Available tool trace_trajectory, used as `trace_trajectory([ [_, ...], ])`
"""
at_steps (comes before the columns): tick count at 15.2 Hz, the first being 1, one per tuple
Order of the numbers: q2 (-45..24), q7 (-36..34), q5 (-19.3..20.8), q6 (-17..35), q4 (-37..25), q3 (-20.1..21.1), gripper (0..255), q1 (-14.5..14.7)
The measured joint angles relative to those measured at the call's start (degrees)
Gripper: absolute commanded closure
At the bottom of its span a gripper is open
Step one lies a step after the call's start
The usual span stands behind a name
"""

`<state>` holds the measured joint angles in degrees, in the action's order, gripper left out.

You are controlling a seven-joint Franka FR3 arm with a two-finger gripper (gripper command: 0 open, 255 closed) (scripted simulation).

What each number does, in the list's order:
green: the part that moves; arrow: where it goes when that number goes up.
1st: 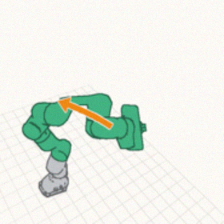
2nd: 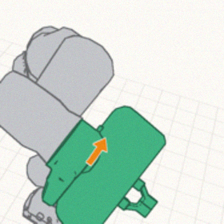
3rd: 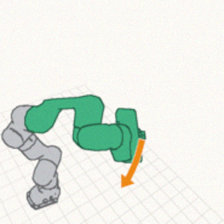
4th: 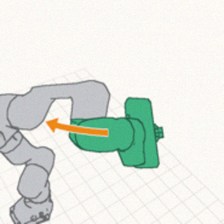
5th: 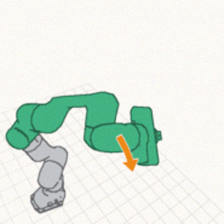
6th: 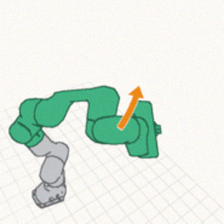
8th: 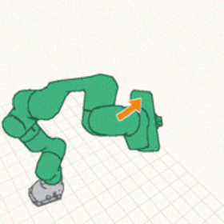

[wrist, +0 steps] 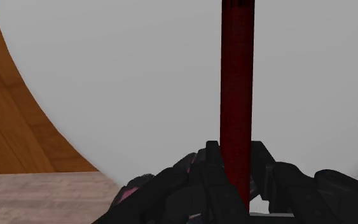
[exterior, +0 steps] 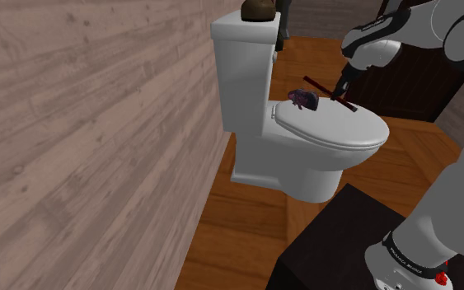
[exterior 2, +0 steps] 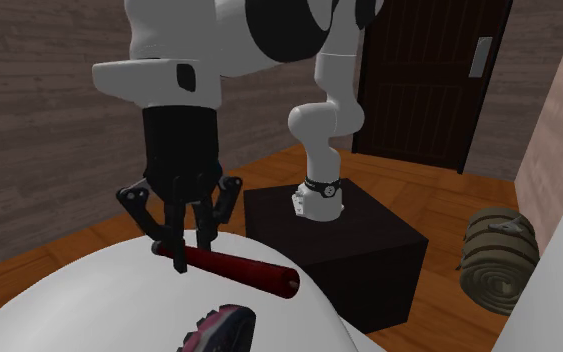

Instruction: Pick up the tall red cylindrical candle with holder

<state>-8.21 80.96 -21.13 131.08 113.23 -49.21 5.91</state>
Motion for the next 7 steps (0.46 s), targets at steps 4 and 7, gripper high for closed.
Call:
trace_trajectory([
  [4, 1.12, -1.59, 1.80, -2.46, -1.96, -0.39, 255, 0.37],
  [7, 1.94, -2.54, 2.96, -4.14, -3.26, -0.63, 255, 0.57],
])
